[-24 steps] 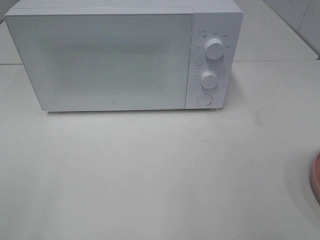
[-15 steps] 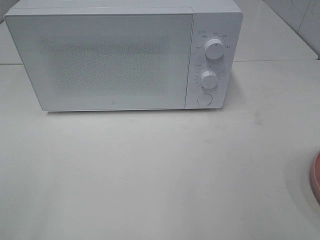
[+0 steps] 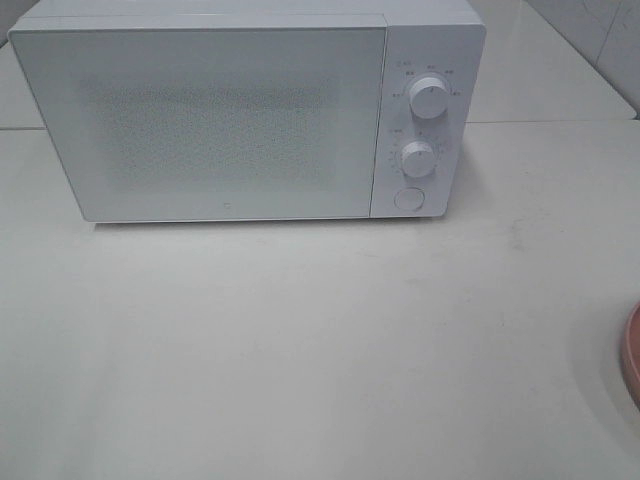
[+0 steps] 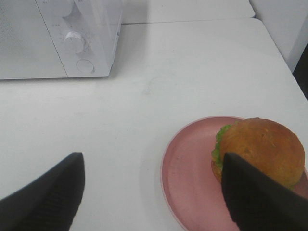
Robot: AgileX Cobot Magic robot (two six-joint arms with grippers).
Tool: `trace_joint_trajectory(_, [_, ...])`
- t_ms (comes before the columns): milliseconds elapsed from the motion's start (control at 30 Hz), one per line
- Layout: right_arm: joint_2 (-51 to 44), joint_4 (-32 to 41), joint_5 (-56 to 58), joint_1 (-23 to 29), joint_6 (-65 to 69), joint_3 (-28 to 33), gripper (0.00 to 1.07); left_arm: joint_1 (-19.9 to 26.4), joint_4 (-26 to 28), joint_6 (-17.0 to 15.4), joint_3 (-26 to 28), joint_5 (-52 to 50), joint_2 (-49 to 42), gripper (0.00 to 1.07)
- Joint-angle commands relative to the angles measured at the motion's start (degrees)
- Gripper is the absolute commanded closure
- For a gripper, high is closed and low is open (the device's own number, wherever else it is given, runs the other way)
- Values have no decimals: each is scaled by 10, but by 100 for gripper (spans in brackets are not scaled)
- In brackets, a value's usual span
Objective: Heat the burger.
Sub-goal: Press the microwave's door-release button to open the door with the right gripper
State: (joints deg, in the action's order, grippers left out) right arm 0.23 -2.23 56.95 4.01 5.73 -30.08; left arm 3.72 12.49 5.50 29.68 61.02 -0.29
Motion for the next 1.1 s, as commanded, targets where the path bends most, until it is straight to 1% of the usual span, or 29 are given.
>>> trace_joint_trajectory(33, [37, 2, -18, -2, 2, -13, 31, -1, 2, 1, -1, -3, -9, 7])
trace_joint_trajectory(267, [107, 2, -74, -2, 2, -13, 31, -1, 2, 1, -1, -3, -9, 7])
trace_joint_trajectory(567, [168, 2, -139, -2, 2, -8, 31, -1, 2, 1, -1, -3, -9, 7])
trace_joint_trajectory(900, [263, 2, -238, -2, 2, -8, 31, -1, 2, 1, -1, -3, -9, 7])
trace_joint_trajectory(1100, [308, 2, -276, -2, 2, -8, 31, -1, 2, 1, -1, -3, -9, 7])
